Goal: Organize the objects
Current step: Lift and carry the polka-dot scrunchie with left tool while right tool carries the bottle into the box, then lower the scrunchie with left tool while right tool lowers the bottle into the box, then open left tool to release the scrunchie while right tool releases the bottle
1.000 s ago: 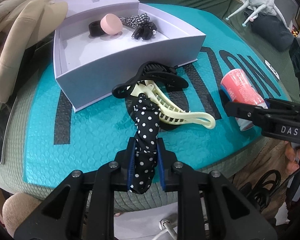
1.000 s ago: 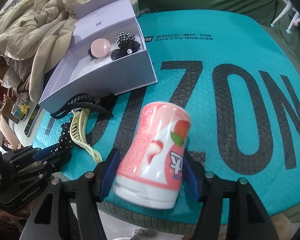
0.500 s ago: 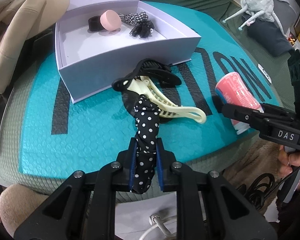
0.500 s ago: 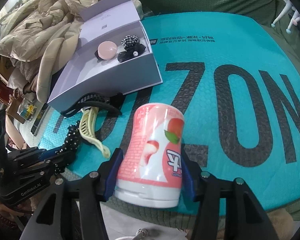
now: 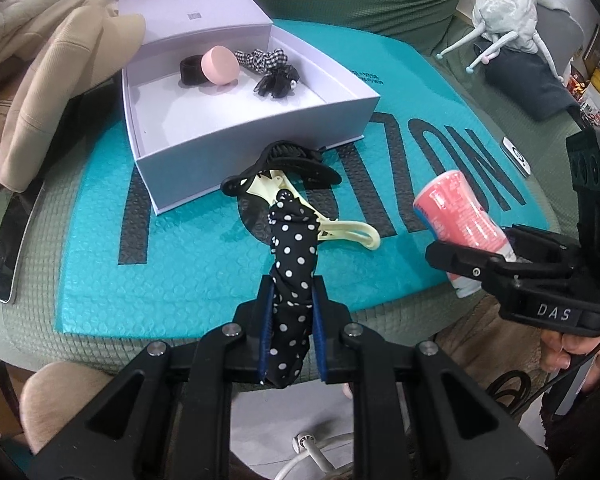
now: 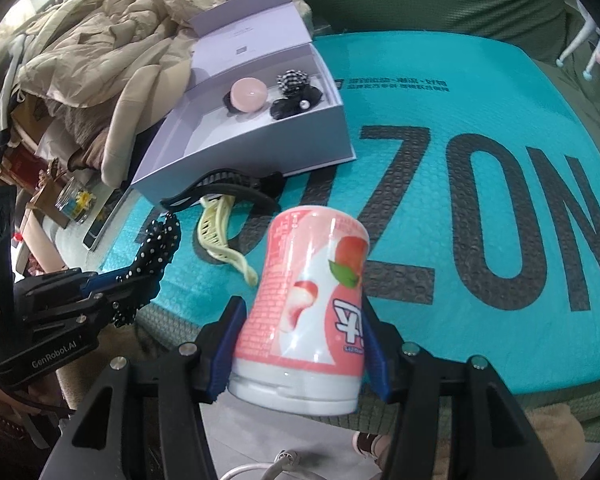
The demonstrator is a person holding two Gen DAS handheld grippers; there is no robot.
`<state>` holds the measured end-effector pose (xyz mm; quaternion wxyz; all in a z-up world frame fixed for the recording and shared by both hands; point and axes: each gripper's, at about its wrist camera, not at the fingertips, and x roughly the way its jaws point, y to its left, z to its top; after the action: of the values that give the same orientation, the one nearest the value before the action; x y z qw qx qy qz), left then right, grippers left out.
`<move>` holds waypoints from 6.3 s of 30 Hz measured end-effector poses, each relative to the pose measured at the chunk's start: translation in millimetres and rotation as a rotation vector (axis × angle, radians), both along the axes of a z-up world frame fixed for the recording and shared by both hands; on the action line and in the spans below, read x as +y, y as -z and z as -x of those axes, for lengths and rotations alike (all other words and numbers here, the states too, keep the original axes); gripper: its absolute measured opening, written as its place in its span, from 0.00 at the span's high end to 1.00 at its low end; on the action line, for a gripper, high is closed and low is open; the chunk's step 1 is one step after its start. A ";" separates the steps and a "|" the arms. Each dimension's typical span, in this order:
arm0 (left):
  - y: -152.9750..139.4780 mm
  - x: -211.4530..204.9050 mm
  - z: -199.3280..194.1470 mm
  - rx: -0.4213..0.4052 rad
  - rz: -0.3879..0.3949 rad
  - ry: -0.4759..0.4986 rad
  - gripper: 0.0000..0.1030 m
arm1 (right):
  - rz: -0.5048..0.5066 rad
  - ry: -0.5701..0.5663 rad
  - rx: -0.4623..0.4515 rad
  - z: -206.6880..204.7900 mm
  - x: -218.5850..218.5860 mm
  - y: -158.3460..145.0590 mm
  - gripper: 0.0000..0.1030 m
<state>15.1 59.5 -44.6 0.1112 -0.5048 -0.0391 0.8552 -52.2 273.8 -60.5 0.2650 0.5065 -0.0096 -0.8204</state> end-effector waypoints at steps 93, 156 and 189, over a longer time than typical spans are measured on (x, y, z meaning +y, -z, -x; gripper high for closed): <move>-4.0 -45.6 216.9 0.104 0.101 -0.092 0.84 | -0.034 -0.207 0.116 219.4 -139.4 -33.3 0.46; 29.2 -56.9 252.5 -0.014 0.097 -0.107 0.67 | -0.181 -0.187 0.131 240.3 -150.9 -13.7 0.36; -12.2 -40.6 218.9 0.107 0.094 -0.130 0.49 | -0.137 -0.129 0.249 187.4 -115.3 -97.2 0.33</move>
<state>-203.8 19.0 -32.5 0.0333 -0.4595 -0.0256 0.8872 -239.6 158.4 36.6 0.2809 0.4174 0.1119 -0.8570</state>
